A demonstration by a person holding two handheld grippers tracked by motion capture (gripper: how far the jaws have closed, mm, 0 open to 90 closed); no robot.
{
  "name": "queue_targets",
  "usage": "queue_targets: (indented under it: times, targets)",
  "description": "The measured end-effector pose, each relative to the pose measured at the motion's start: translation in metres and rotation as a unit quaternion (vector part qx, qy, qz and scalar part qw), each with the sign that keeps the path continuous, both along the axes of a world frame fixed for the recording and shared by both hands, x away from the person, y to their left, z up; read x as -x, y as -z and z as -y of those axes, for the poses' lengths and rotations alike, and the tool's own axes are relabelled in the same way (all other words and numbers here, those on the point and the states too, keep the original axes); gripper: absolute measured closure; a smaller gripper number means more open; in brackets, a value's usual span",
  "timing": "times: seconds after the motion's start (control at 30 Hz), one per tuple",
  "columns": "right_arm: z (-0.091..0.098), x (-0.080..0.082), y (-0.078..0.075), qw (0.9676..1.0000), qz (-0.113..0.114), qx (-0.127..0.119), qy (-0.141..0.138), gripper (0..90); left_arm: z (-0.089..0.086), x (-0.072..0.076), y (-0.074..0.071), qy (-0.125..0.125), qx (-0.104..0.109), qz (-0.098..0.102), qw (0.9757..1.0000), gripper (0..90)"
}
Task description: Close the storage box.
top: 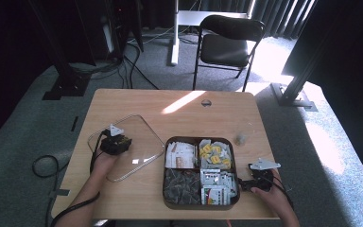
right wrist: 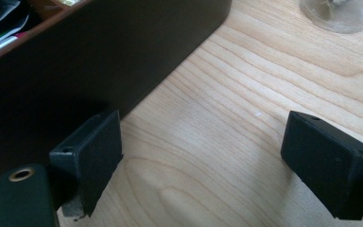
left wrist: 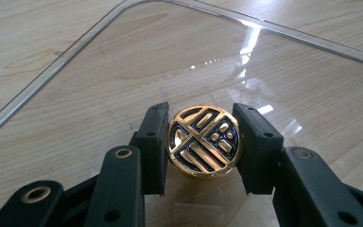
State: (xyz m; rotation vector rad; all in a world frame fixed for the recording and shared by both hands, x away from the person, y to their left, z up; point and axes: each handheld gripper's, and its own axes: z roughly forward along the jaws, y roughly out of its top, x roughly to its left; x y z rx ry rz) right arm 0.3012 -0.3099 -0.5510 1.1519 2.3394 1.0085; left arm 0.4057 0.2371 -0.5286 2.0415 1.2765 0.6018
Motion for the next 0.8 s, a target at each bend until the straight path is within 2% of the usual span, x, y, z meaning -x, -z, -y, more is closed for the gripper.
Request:
queue_targets:
  times: [0.3,0.33,0.47,0.7,0.8]
  targets:
    - [0.000,0.000,0.000,1.0000,0.000,0.000,0.000,12.5,-0.006,0.003,-0.017,-0.007,0.016,0.011,0.9998,59.4]
    - [0.000,0.000,0.000,1.0000,0.000,0.000,0.000,12.5,-0.006,0.004,-0.023,-0.008,0.015,0.014,0.9998,59.4]
    - [0.000,0.000,0.000,1.0000,0.000,0.000,0.000,12.6,-0.010,0.006,-0.036,-0.002,0.039,0.020,0.9990,59.4]
    - [0.000,0.000,0.000,1.0000,0.000,0.000,0.000,12.5,-0.002,0.013,-0.064,0.016,0.034,0.047,0.9982,59.4]
    - [0.000,0.000,0.000,1.0000,0.000,0.000,0.000,12.6,0.004,0.014,-0.072,0.027,0.031,0.050,0.9979,59.3]
